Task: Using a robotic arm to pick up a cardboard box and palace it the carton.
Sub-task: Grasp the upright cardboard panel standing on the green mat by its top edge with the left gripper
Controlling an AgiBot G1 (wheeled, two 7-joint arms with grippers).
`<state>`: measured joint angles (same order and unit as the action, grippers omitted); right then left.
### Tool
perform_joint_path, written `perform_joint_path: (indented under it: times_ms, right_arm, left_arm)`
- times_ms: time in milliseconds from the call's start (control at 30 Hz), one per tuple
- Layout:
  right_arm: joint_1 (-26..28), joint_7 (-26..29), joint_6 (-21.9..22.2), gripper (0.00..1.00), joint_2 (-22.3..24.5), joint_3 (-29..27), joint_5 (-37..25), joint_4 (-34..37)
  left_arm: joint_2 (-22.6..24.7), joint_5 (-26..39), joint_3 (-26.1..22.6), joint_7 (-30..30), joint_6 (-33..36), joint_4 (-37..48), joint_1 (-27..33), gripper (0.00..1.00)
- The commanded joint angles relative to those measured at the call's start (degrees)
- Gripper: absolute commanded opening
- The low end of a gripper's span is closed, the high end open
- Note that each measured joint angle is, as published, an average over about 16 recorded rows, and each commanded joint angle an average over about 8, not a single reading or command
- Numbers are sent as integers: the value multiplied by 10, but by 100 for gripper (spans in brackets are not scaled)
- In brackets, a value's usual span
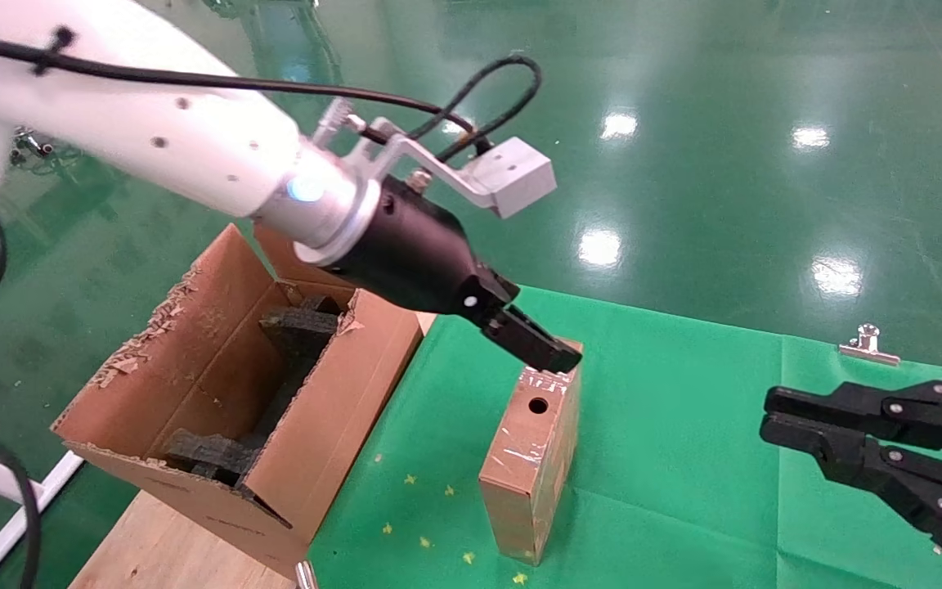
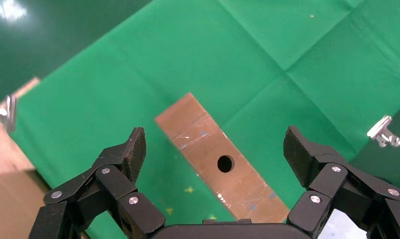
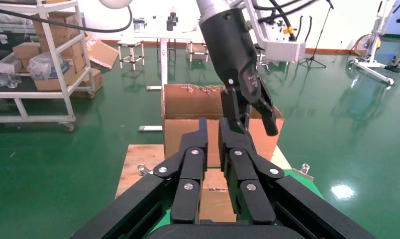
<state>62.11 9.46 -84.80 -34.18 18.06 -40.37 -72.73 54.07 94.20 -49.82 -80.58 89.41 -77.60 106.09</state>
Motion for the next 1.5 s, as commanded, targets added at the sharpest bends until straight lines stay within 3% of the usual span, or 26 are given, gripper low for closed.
perform_joint_path:
  times_ms: [33, 433, 933, 967, 1100, 1133, 1200, 1233, 1367, 1400, 1500]
  right_arm:
    - [0, 0, 0, 0, 0, 0, 0, 0]
    - [0, 0, 0, 0, 0, 0, 0, 0]
    - [0, 0, 0, 1, 0, 0, 0, 0]
    - [0, 0, 0, 8, 0, 0, 0, 0]
    - [0, 0, 0, 58, 0, 0, 0, 0]
    - [0, 0, 0, 71, 0, 0, 0, 0]
    - [0, 0, 0, 94, 0, 0, 0, 0]
    - [0, 0, 0, 100, 0, 0, 0, 0]
    - [0, 0, 0, 100, 0, 0, 0, 0]
    - [0, 0, 0, 100, 0, 0, 0, 0]
    - [0, 0, 0, 100, 0, 0, 0, 0]
  left_arm:
    - [12, 8, -23, -36, 0, -1, 11, 100]
    - [38, 20, -115, -88, -15, -3, 18, 100]
    - [70, 67, -166, -124, -45, -3, -11, 100]
    - [71, 69, -168, -123, -46, -3, -11, 100]
    - [74, 74, -172, -115, -51, -3, -12, 100]
    - [75, 75, -172, -113, -52, -3, -12, 94]
    - [76, 75, -173, -111, -54, -3, -12, 69]
    - [76, 76, -173, -111, -55, -3, -12, 57]
    - [76, 76, -173, -111, -55, -3, -12, 7]
    - [75, 76, -173, -111, -55, -3, -12, 0]
    - [75, 75, -172, -112, -54, -3, -12, 0]
